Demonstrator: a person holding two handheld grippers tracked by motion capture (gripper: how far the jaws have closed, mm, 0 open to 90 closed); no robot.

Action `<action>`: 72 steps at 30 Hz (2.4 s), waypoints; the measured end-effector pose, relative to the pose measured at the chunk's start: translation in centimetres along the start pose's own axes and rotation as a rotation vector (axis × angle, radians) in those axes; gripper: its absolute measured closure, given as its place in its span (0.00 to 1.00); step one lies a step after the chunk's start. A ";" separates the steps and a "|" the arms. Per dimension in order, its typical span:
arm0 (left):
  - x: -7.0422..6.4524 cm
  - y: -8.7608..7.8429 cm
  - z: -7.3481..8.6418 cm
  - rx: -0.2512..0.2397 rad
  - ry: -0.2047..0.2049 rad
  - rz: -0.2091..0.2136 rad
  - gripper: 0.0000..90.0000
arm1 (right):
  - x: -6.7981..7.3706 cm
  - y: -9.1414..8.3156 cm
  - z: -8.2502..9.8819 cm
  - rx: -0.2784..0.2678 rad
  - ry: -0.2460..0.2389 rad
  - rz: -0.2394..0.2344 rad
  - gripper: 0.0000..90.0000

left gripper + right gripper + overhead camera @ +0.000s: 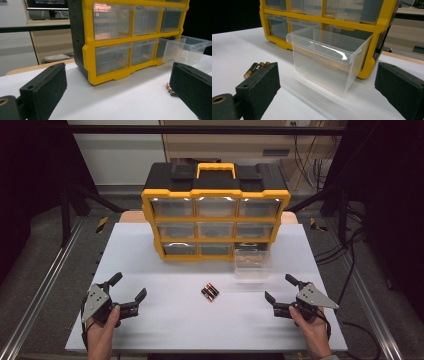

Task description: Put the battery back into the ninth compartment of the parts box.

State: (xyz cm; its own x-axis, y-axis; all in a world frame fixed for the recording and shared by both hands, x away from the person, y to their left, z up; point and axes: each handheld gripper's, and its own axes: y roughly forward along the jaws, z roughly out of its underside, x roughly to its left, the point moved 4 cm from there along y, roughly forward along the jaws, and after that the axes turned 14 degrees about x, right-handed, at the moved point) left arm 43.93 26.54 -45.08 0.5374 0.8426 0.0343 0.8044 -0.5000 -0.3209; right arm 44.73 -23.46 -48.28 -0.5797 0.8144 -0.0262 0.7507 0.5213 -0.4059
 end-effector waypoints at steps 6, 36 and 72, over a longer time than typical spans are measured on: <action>-0.3 0.0 -0.2 -0.005 -0.014 0.001 0.01 | 0.2 -0.2 0.3 0.056 0.045 -0.049 0.06; 0.3 -0.1 0.3 0.004 -0.061 0.011 0.01 | 8.0 4.5 -1.8 0.487 -0.041 -0.132 0.09; -0.3 0.6 0.4 0.034 -0.013 0.032 0.02 | 11.6 11.0 -6.9 0.554 -0.082 -0.145 0.55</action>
State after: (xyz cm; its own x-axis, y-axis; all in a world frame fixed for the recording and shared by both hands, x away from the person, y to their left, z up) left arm 44.23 26.08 -45.64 0.5591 0.8291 0.0111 0.7779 -0.5198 -0.3532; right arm 48.43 -6.51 -46.70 -0.7033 0.7109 0.0034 0.3968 0.3965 -0.8279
